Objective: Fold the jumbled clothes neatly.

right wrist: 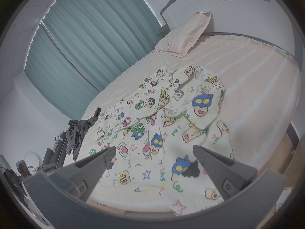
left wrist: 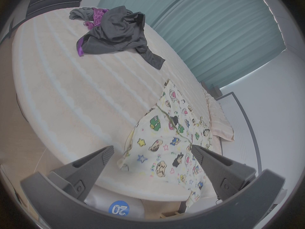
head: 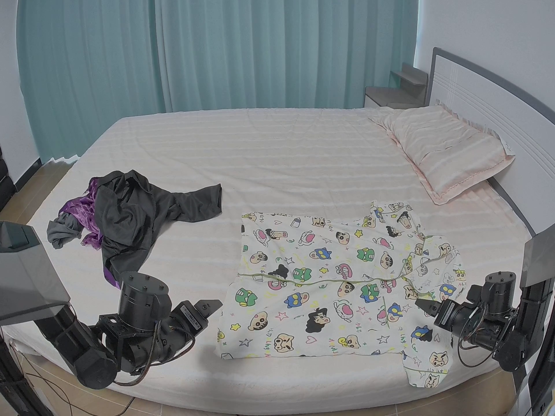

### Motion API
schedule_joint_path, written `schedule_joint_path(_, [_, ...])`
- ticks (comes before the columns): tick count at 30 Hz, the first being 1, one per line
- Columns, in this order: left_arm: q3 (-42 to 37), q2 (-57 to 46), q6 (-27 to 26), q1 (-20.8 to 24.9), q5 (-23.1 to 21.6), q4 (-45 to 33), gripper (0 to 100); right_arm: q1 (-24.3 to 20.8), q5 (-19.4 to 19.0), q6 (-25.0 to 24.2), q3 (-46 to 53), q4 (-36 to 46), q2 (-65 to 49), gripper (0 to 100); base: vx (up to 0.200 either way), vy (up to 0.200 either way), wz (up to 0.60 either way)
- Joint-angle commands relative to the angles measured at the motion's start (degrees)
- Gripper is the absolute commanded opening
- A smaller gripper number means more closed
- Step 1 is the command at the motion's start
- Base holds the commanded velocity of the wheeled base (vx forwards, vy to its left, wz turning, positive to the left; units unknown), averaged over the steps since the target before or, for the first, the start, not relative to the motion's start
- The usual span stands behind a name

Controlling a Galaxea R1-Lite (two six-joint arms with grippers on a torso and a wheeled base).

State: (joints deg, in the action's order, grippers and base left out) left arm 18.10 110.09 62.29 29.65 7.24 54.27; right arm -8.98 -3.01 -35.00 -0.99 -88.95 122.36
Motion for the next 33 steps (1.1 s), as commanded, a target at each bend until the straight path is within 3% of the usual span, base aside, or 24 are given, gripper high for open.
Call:
schedule_joint_path(1, [0.2,-0.8,0.0,-0.4,0.1,0.2,100,-0.2,0.0,0.0,1.0,-0.3,0.0,100,0.000,0.000,0.00])
schedule_joint_path(11, [1.0,-0.1,1.3,-1.0,-0.3,0.2,100,-0.2,0.0,0.0,1.0,-0.4,0.0,100,0.000,0.000,0.00])
schedule_joint_path(29, [1.2,0.4,1.8,-0.5,-0.1,0.2,100,-0.9,0.0,-0.2,1.0,-0.5,-0.1,100,0.000,-0.200,0.00])
schedule_joint_path(33, [1.2,0.7,1.6,-0.5,0.3,0.5,100,-0.9,0.1,-0.2,1.0,-0.5,-0.1,100,0.000,0.000,0.00])
